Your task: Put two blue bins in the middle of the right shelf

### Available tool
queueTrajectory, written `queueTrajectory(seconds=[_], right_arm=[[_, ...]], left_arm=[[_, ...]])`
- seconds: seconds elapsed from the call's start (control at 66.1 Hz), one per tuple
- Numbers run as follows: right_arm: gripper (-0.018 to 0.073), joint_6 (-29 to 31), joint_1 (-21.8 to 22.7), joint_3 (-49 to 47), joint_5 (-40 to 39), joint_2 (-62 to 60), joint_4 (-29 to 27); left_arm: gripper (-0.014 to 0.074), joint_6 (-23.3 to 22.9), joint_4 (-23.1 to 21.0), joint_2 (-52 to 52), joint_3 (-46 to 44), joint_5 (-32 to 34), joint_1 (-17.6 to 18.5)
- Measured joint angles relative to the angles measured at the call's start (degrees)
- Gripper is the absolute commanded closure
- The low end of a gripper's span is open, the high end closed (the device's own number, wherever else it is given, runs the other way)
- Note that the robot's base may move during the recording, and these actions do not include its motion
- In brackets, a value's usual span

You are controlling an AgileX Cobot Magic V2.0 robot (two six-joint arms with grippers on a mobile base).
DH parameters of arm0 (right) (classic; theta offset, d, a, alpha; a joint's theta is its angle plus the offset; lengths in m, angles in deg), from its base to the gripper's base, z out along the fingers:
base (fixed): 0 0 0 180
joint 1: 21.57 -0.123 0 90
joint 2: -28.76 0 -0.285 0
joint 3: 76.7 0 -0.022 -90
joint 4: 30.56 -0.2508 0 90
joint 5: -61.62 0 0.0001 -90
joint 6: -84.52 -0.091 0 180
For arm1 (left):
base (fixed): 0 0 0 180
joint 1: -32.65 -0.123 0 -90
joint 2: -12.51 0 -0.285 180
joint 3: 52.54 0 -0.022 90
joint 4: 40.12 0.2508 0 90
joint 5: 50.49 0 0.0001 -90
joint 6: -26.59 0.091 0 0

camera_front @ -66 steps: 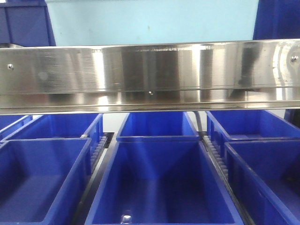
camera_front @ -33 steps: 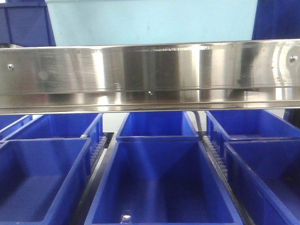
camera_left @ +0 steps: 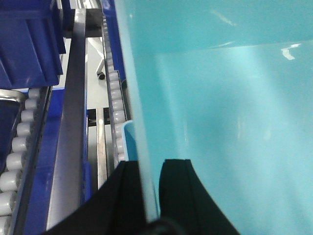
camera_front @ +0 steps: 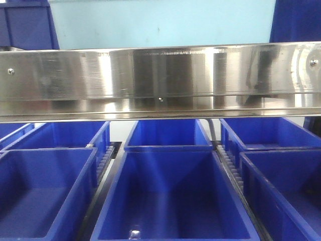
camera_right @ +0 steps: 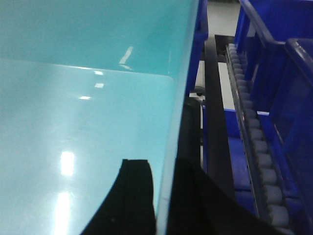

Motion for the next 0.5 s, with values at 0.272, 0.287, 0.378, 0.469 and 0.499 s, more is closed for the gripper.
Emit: queueTrajectory(seconds=[0.272, 0.287, 0.378, 0.469, 0.499], right_arm=[[0.0724, -0.63, 0.09, 4.52, -5.10, 0.13, 0.25], [0.0724, -0.63, 0.21, 5.01, -5.37, 0.13, 0.34], [0.0724, -0.89, 0.44, 6.97, -7.11, 0.34, 0.47], [0.0724, -0.97, 1.08, 7.92, -8.33, 1.05, 0.46], [0.0724, -0.97, 1.30, 8.02, -8.55, 1.37, 0.46]], left_arm=[[0.0707, 0.00, -0.97, -1.72, 2.57, 3.96, -1.54], [0.0707, 0.00, -0.97, -1.99, 2.57, 4.12, -1.54], [0.0707, 0.00, -1.06, -3.18, 2.57, 4.44, -1.54], [0.0707, 0.00, -1.06, -4.06, 2.57, 4.56, -1.54], [0.0707, 0.00, -1.09, -4.20, 2.57, 4.60, -1.54]])
